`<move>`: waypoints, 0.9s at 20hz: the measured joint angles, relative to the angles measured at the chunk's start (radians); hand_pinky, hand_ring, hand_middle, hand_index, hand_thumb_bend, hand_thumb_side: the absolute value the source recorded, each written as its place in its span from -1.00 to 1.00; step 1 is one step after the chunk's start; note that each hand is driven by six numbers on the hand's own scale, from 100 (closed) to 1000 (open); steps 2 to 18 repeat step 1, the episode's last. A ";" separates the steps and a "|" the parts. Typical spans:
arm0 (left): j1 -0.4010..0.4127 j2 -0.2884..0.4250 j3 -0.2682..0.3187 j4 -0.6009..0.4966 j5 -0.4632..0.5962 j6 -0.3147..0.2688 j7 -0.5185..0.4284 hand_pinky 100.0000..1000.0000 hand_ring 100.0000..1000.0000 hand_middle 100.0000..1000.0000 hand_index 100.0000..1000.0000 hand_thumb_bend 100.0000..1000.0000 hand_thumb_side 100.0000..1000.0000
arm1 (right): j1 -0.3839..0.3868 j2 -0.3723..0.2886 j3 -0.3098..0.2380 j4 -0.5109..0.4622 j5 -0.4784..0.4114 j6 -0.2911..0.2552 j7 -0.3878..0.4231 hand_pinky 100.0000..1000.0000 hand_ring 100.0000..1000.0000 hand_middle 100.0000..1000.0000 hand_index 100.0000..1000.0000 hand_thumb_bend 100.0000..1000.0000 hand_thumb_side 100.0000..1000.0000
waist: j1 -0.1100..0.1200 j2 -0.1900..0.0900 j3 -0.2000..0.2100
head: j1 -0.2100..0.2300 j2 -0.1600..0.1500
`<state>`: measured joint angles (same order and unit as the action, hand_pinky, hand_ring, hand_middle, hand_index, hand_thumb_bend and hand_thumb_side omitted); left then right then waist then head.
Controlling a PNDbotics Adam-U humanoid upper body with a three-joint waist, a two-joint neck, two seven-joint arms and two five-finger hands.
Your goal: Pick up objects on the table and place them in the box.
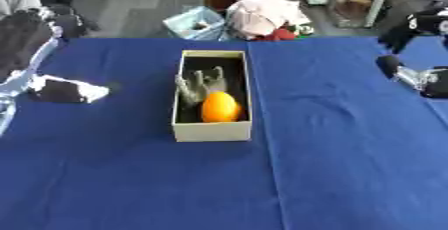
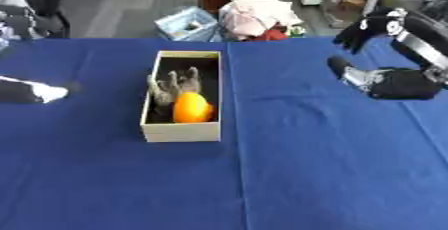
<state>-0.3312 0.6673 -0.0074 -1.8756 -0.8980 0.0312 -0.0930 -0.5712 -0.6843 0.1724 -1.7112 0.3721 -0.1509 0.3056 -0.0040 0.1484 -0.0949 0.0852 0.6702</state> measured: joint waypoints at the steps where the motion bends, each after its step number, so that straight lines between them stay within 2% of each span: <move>1: 0.005 0.000 0.002 0.000 0.001 0.003 0.010 -0.10 -0.26 -0.16 0.27 -1.00 -1.00 | 0.000 0.000 0.000 0.000 0.000 0.000 0.000 0.36 0.07 0.04 0.38 -0.65 0.30 | -0.001 0.000 0.000 | 0.000 -0.002; 18: 0.005 0.000 0.002 0.000 0.001 0.003 0.010 -0.10 -0.26 -0.16 0.27 -1.00 -1.00 | 0.000 0.000 0.000 0.000 0.000 0.000 0.000 0.36 0.07 0.04 0.38 -0.65 0.30 | -0.001 0.000 0.000 | 0.000 -0.002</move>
